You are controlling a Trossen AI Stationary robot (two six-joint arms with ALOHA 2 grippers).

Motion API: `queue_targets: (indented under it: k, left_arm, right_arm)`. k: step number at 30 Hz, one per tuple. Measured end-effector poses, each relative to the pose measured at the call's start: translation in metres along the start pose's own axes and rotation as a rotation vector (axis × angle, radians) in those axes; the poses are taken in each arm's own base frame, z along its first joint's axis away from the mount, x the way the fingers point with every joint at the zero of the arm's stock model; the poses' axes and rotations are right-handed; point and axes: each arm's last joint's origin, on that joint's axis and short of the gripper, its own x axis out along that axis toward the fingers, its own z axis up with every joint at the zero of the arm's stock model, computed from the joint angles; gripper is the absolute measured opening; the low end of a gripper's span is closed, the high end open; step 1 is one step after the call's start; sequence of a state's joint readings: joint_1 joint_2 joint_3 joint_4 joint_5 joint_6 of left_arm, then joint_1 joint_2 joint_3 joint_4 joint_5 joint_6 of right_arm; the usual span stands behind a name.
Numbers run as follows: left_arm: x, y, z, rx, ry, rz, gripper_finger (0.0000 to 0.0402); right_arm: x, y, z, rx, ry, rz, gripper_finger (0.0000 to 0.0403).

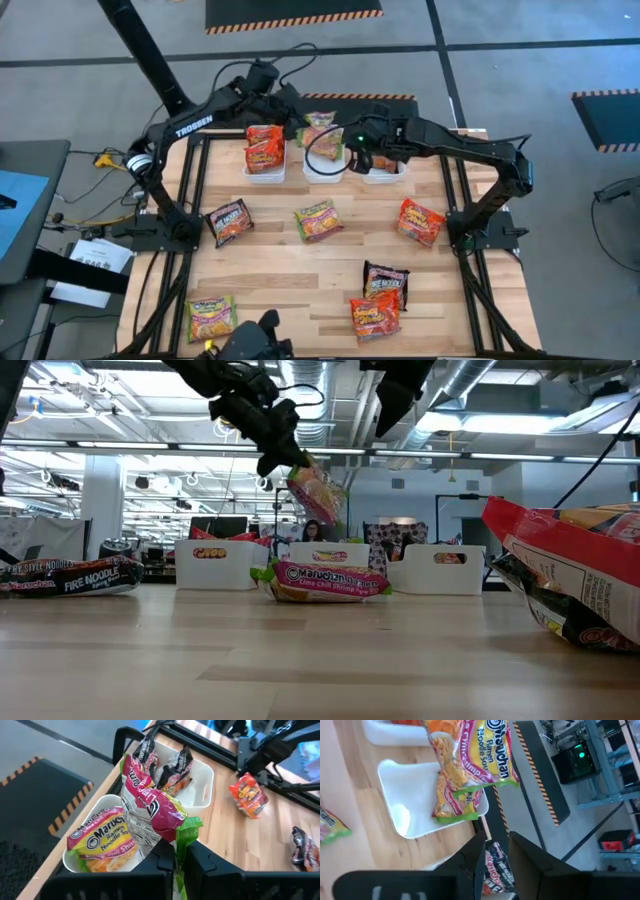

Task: Sort Maruchan noodles
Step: Put the bottom right green noodle pack into the middle white bin

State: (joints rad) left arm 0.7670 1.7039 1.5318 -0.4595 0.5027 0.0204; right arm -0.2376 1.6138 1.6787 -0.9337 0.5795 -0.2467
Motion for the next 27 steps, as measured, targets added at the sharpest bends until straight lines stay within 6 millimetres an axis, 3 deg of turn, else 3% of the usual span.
queue_targets:
  k: [4,13,27]
  left_arm:
    - [0.000,0.004,-0.003,0.026,-0.012,-0.037,0.0000]
    - [0.020,0.013,-0.031,0.039,-0.060,-0.074,0.0000]
    - [0.030,0.020,-0.048,0.001,-0.131,-0.024,0.0000]
  right_arm:
    - [-0.002,0.001,0.001,0.056,-0.005,0.004,0.0108]
    - [-0.002,0.001,0.001,0.056,-0.005,0.005,0.0108]
    - [0.011,-0.018,-0.009,0.081,0.065,-0.028,0.0108]
